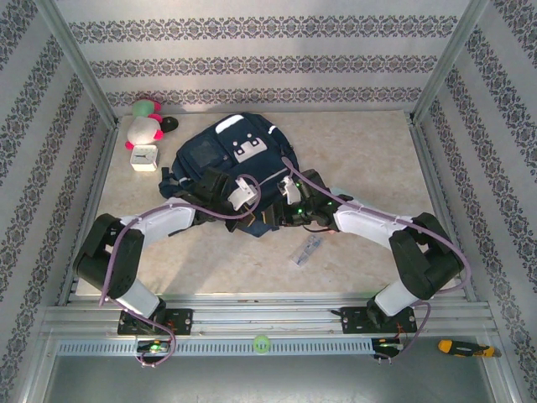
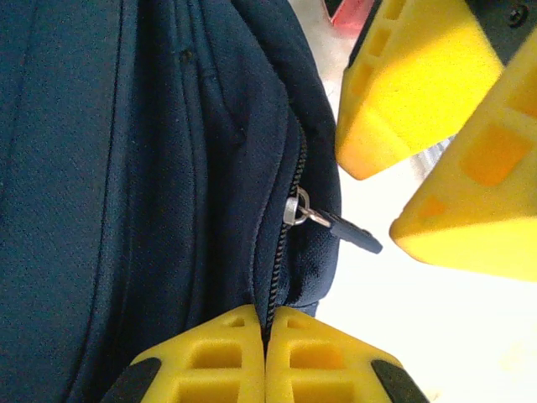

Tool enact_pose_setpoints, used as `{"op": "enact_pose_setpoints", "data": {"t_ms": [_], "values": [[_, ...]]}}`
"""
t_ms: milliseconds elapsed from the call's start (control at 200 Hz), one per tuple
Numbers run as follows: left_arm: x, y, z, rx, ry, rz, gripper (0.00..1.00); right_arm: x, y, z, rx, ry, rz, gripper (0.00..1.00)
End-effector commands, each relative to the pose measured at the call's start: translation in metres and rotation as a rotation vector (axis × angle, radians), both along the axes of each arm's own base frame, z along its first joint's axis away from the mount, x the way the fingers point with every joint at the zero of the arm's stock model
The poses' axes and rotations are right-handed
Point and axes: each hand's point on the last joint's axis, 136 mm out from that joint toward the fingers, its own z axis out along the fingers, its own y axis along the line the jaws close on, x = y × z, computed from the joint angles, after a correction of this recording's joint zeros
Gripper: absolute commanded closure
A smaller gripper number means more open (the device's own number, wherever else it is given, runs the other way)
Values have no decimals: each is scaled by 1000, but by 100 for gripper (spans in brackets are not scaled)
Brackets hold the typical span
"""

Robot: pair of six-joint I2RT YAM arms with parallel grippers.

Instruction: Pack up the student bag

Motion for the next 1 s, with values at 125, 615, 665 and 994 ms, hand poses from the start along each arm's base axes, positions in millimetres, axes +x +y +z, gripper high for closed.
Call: {"op": "enact_pose_setpoints", "data": {"t_ms": [125, 615, 665, 994], "values": [[2, -16, 5, -149, 107, 63, 100, -4, -5, -5, -137, -70, 14, 54], [5, -22, 12, -193, 123, 65, 100, 20, -12, -10, -310, -191, -85, 62], [5, -21, 13, -190, 120, 63, 100, 22, -12, -11, -320, -194, -83, 65], [8, -3, 8, -47, 81, 76, 100, 29, -40, -11, -369, -185, -102, 100]]}}
